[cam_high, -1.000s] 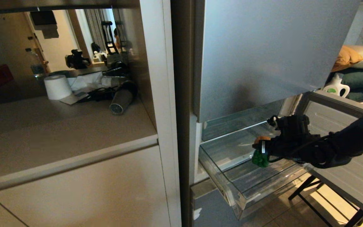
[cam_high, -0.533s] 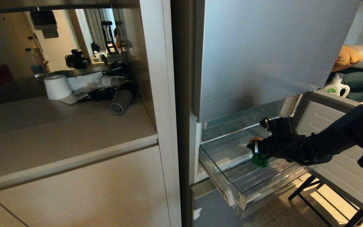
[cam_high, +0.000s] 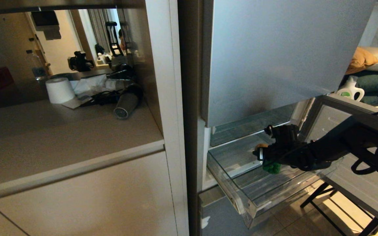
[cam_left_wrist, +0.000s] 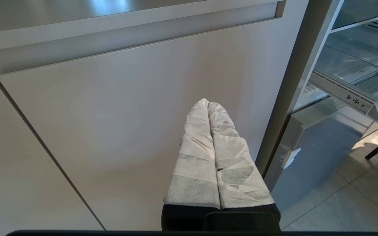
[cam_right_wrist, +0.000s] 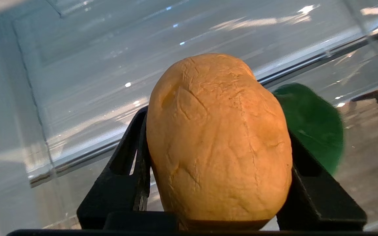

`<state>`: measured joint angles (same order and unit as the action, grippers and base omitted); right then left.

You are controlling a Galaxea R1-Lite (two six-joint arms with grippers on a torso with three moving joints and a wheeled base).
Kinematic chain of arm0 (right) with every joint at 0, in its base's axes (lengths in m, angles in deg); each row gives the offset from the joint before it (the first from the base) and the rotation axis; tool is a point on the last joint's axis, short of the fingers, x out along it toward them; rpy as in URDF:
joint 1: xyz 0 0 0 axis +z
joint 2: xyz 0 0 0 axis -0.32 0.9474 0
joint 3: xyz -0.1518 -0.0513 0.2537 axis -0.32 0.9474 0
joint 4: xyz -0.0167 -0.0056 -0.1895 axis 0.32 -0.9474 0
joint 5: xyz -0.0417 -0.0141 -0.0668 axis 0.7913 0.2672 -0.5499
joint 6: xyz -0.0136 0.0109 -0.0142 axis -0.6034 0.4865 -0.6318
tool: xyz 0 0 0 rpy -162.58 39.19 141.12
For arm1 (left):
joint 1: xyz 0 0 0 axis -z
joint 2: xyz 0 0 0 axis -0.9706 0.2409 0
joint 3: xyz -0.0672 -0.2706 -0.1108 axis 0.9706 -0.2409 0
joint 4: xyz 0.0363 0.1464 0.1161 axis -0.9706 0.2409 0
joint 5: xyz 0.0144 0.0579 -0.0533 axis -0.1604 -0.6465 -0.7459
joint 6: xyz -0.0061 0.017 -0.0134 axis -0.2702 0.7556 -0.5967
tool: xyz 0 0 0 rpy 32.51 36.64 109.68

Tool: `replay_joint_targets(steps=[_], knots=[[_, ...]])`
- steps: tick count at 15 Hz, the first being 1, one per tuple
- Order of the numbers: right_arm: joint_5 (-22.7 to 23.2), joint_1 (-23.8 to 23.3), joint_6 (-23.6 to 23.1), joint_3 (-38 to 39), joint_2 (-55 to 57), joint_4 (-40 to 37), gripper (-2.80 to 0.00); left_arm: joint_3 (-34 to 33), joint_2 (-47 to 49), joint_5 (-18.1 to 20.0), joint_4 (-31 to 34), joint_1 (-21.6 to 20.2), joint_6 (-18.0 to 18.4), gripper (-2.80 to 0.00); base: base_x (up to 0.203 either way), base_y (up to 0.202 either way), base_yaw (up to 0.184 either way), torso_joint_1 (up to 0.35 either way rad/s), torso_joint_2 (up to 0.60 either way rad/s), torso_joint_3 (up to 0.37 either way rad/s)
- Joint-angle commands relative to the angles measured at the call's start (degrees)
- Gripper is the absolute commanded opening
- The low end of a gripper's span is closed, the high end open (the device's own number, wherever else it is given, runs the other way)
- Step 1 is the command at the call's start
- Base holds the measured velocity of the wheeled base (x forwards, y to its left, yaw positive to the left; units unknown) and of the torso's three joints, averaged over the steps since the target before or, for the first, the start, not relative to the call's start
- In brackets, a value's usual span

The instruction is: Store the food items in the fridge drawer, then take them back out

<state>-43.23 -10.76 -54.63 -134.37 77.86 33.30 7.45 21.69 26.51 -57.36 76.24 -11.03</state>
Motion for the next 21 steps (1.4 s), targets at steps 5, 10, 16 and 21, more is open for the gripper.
replay_joint_targets(steps=[5,10,16,21], knots=[[0.02,0.39,-1.53,-2.56,2.89,0.08,-2.8,-0.62,-0.02,-0.05,-0.03,-0.01,-0.02,-2.8,0.0,0.0,0.0,0.0,0.0,0.0],[-0.06,0.89,-1.62,-3.04,2.93,0.04,0.0,-0.62,-0.02,-0.04,-0.03,-0.01,-0.02,-2.8,0.0,0.0,0.0,0.0,0.0,0.0],[-0.21,1.59,-1.35,-2.62,2.28,0.04,0.0,-0.62,-0.02,-0.05,-0.03,-0.01,-0.02,-2.8,0.0,0.0,0.0,0.0,0.0,0.0],[-0.14,1.67,-0.86,1.76,-6.67,-0.82,0.0,-0.62,-0.02,-0.05,-0.03,-0.01,-0.02,-2.8,0.0,0.0,0.0,0.0,0.0,0.0]])
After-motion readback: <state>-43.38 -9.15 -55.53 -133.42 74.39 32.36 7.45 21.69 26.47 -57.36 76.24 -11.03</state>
